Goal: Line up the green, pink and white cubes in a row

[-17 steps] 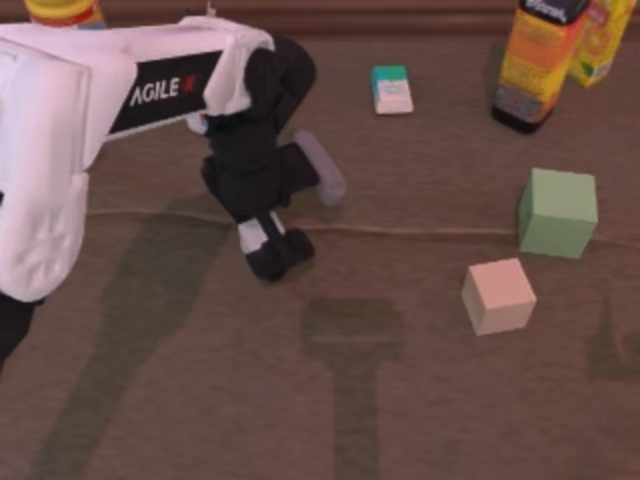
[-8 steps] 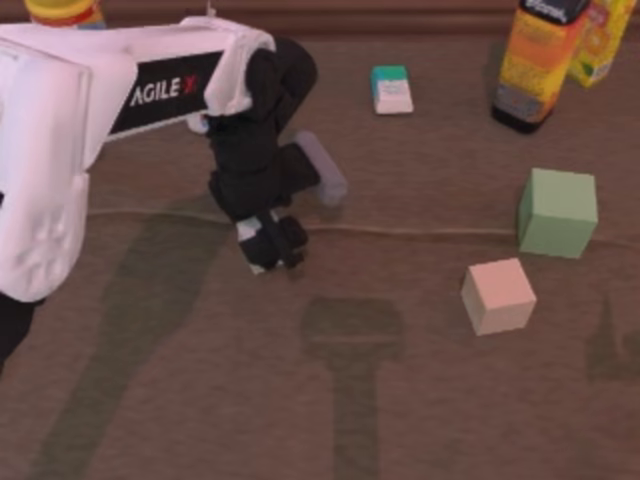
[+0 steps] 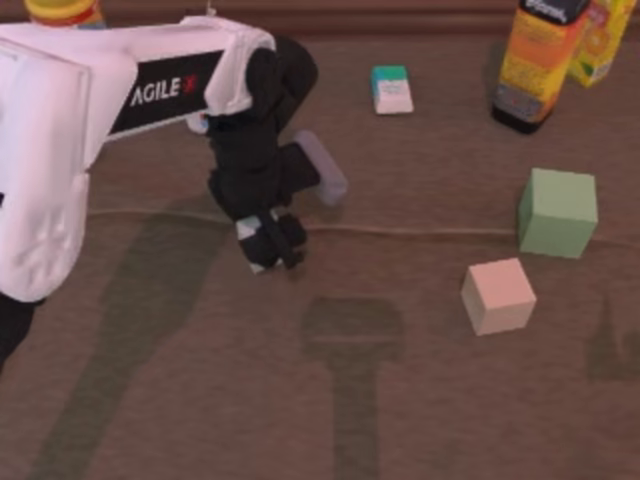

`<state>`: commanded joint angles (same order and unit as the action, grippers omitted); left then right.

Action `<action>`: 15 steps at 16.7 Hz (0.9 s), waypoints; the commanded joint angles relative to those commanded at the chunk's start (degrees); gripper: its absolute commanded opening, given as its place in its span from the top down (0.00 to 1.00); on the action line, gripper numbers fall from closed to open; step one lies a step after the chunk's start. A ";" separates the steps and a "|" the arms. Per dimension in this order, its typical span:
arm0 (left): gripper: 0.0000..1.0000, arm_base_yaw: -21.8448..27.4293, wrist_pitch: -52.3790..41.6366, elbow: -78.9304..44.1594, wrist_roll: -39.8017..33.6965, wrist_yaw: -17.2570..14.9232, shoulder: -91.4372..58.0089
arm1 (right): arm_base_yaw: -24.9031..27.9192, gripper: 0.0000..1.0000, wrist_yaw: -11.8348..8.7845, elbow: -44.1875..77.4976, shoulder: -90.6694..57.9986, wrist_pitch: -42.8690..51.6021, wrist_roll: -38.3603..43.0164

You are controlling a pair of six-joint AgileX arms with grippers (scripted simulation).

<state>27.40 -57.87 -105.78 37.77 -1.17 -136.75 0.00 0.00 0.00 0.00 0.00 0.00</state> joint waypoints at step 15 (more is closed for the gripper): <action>1.00 1.44 -13.74 -10.67 -0.04 0.07 2.97 | 0.00 0.00 0.00 0.00 0.00 0.00 0.00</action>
<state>28.84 -71.60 -116.45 37.73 -1.10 -133.78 0.00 0.00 0.00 0.00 0.00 0.00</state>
